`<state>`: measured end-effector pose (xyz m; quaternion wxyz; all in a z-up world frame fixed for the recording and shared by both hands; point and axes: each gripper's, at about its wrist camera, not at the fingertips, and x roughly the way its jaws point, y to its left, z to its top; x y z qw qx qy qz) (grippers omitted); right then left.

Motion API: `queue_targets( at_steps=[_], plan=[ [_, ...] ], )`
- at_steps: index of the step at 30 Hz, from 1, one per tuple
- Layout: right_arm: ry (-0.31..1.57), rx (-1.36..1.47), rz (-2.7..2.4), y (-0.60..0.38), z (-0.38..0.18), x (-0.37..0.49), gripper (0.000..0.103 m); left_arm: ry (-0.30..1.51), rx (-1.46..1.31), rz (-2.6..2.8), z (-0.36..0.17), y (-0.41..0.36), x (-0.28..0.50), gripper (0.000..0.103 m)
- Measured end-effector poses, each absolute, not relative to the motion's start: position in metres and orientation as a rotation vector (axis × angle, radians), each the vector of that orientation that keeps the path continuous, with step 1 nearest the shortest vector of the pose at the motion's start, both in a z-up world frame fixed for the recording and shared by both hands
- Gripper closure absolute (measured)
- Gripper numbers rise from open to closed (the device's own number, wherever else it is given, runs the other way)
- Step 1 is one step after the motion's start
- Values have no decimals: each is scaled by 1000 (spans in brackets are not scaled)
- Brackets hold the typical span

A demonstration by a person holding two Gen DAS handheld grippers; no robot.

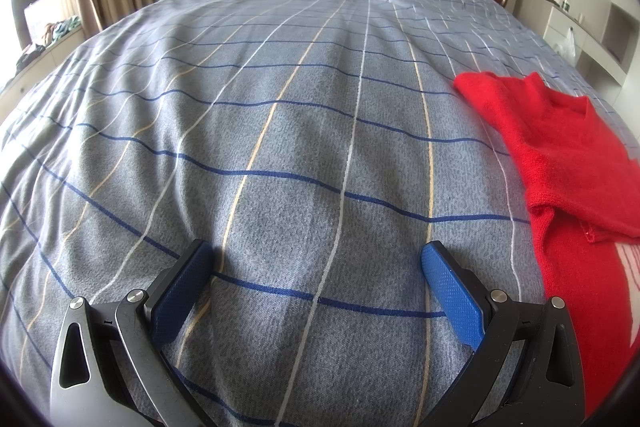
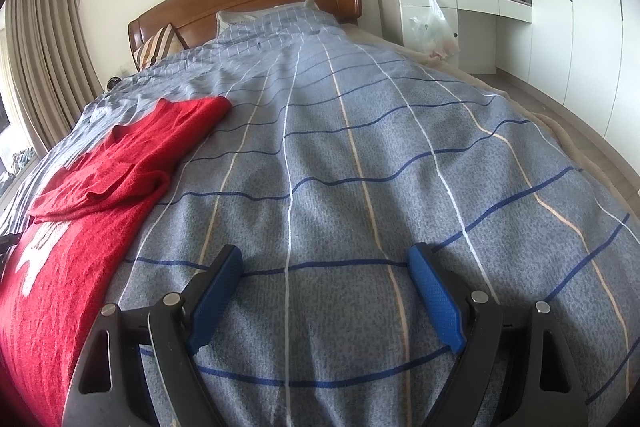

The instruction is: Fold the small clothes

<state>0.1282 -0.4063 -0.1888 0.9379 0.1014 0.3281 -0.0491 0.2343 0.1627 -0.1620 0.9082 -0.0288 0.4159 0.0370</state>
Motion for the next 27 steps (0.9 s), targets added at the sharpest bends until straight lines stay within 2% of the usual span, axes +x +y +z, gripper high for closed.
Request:
queue_targets(
  at_steps=[27],
  plan=[
    [679,194,-109,-406,-190,127,18,845,-85,66,-164,167,236,0]
  ],
)
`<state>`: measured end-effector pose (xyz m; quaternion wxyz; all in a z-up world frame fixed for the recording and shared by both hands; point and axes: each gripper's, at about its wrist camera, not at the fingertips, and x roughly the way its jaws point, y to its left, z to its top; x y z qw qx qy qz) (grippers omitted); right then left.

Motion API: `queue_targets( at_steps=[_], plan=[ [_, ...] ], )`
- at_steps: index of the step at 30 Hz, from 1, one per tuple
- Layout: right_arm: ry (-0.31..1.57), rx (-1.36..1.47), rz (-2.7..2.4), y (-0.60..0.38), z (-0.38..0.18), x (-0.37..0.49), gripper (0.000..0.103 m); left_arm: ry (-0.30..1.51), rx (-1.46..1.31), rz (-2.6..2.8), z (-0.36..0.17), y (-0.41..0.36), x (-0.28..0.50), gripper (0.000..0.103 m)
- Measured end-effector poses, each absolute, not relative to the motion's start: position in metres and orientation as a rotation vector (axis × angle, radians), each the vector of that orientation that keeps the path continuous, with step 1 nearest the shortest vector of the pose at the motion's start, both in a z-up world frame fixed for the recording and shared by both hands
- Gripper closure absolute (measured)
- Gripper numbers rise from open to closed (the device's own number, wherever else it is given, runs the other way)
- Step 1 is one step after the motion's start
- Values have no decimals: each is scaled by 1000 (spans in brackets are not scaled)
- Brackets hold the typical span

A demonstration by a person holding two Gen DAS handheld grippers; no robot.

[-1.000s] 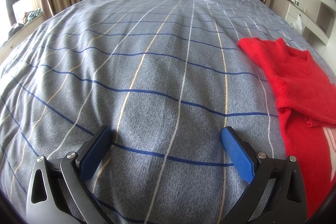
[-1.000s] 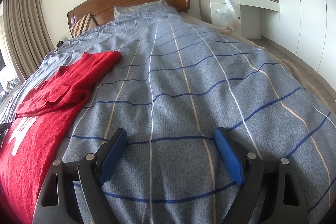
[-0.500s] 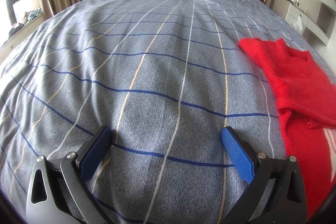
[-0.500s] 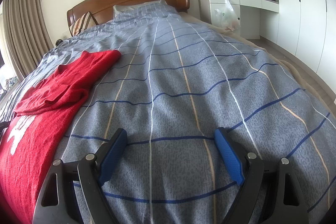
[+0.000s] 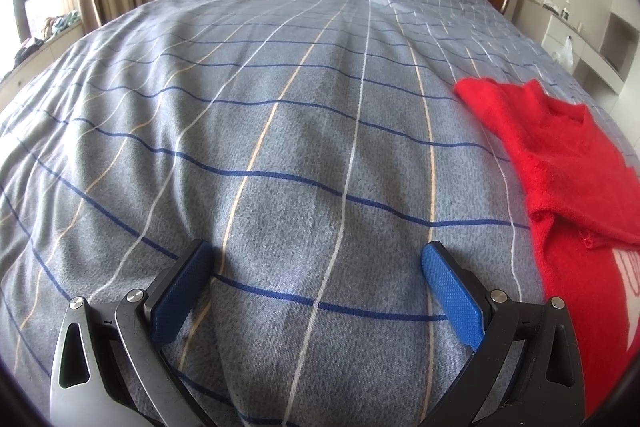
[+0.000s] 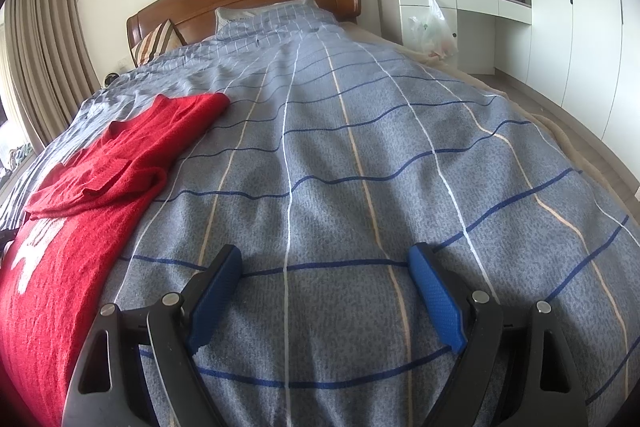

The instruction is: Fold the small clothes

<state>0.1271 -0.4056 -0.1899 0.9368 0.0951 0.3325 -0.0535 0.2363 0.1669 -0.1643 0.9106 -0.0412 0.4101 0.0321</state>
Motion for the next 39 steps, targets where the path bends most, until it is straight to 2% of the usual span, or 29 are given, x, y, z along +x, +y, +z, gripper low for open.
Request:
queue_targets(
  at_steps=[39],
  plan=[
    [688,172,-124,-402,-193,128,16,827,-95,62,-167,169,238,0]
  ],
)
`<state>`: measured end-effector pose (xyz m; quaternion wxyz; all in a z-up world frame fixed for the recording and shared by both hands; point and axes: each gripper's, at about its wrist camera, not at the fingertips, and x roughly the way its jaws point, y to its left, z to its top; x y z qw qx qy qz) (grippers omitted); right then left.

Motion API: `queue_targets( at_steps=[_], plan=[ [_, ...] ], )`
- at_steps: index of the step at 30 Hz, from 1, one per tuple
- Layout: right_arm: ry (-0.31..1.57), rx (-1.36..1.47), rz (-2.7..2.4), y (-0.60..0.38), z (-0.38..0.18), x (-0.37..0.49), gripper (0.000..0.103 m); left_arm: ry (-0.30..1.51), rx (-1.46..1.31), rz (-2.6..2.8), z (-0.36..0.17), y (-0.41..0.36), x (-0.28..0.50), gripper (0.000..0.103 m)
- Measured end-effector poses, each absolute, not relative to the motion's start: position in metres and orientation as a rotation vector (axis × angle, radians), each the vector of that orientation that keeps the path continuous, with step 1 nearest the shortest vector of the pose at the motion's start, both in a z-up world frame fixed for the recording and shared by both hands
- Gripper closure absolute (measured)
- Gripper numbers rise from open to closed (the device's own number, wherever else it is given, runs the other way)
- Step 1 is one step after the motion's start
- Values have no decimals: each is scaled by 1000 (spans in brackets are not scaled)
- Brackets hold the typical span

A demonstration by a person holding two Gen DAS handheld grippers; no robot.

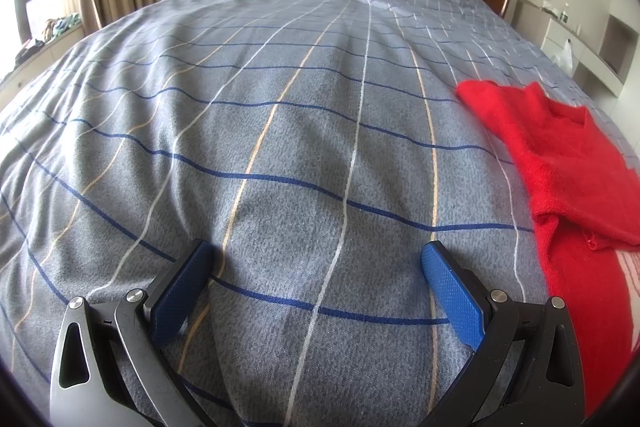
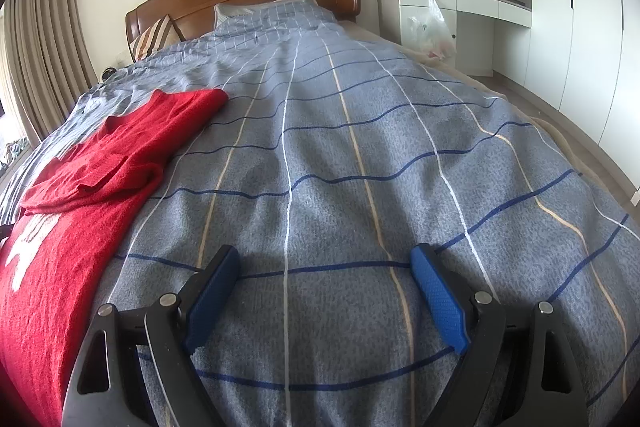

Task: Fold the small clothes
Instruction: 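Grasp the sweater hem with both grippers and fold it up onto the collar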

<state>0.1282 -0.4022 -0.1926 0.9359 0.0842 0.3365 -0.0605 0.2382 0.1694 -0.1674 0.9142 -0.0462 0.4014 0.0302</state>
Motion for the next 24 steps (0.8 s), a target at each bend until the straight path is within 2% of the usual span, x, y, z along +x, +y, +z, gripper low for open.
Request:
queue_targets(
  at_steps=[12,14,18,24],
  plan=[
    [753,138,-134,-398,-186,133,16,907,-79,63,-152,166,233,2],
    [808,102,-110,-392,-170,131,16,908,-158,-22,-138,170,206,2],
    [755,163,99,-353,-126,66,16,911,-221,-297,-123,154,117,1],
    [972,227,380,-271,-159,1,17,1015,-93,-387,-149,91,37,6]
  ],
)
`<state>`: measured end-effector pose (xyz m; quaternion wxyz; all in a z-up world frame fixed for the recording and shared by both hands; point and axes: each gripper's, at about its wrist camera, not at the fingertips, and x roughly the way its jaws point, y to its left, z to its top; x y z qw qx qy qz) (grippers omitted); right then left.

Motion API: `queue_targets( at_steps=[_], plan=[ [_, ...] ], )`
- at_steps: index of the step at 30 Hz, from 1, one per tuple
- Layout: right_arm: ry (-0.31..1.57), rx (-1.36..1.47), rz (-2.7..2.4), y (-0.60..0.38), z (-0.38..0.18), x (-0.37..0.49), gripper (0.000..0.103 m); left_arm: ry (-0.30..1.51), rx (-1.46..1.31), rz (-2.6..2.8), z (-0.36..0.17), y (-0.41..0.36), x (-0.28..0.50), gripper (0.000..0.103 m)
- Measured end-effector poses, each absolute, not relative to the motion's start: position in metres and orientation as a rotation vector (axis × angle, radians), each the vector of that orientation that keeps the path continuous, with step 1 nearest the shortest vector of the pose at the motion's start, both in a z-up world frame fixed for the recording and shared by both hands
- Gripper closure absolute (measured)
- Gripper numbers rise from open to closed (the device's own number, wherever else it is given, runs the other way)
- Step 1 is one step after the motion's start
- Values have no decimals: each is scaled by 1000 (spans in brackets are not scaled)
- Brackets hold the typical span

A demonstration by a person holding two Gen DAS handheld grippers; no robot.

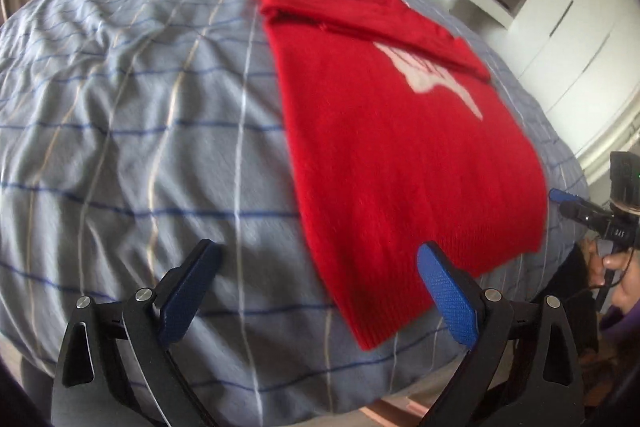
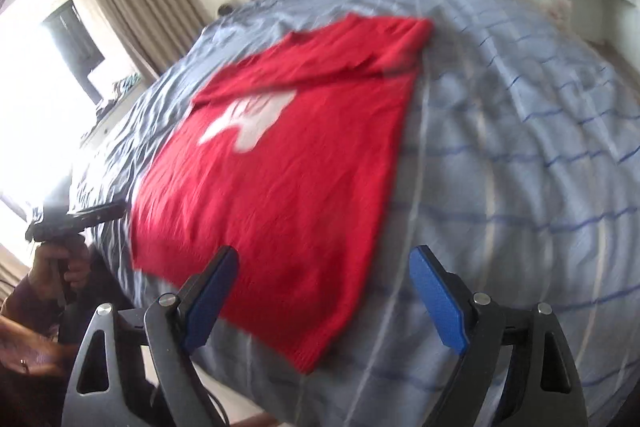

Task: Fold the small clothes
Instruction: 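Grasp the sweater hem with both grippers and fold it up onto the collar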

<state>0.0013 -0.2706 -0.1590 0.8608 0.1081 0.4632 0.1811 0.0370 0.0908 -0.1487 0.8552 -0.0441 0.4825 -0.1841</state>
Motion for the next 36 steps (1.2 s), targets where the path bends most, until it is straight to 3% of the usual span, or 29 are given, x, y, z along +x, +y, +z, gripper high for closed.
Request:
queue_targets(
  at_steps=[5,9,10,11,12,13,23,29,36],
  plan=[
    [1045,350,345,-273,-186,-27,21,1038,-108,-366,-161,87,26,22],
    [1045,418,363,-281,-200,-22,35,1070,-108,-394,-170,83,27,44],
    [1055,426,363,-283,-205,-17,44,1075,-108,-399,-171,81,27,49],
    [1073,432,358,-285,-210,-14,52,1086,-122,-409,-173,81,26,68],
    [1095,437,354,-287,-213,-12,81,1107,-153,-429,-175,82,26,95],
    [1109,457,367,-290,-215,-12,98,1130,-183,-439,-178,84,25,99],
    [891,580,461,-304,-147,-8,98,966,-462,-539,-114,116,23,101],
    [710,530,408,-313,-104,90,98,845,-461,-542,-81,111,127,101],
    [708,492,319,-322,-98,246,98,882,-455,-437,-92,91,279,101]
  ],
)
